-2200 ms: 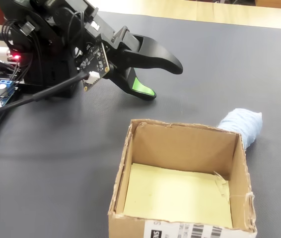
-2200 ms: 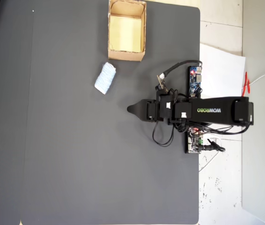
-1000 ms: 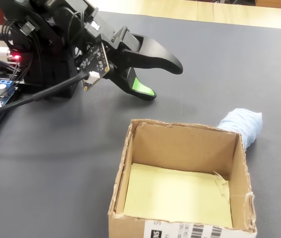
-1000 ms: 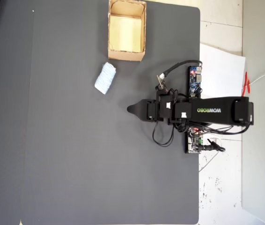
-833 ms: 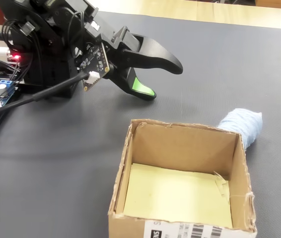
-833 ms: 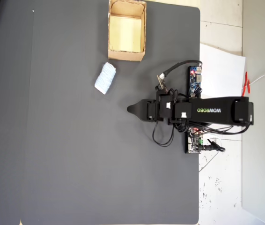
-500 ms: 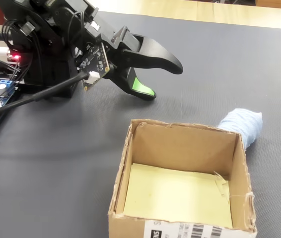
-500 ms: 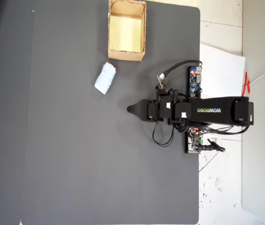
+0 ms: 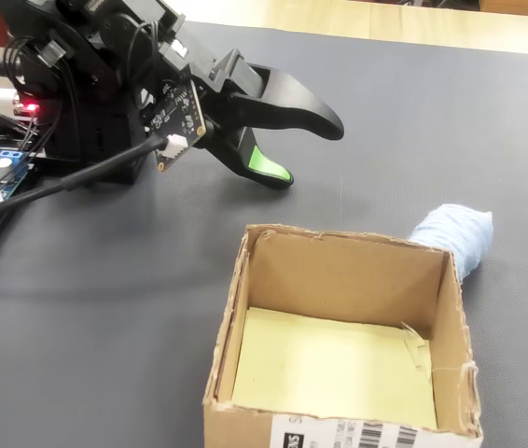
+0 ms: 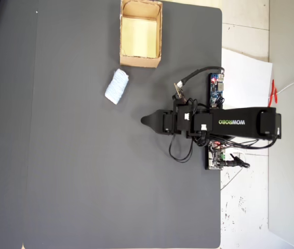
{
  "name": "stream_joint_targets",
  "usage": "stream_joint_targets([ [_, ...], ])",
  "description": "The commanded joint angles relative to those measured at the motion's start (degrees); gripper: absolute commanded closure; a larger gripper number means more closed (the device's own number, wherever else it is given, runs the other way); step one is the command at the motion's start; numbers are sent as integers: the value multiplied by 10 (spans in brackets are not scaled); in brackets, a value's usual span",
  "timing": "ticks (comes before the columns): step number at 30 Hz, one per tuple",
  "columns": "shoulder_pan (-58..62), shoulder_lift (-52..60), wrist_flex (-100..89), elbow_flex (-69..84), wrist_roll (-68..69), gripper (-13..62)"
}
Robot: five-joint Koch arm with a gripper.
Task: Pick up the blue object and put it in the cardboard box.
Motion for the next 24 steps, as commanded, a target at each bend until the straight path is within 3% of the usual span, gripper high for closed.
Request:
stream_joint_targets([
  [1, 4, 49, -47, 20, -27, 148],
  [17, 40, 42, -60, -22, -109, 149],
  [24, 33, -1, 25, -146, -99, 161],
])
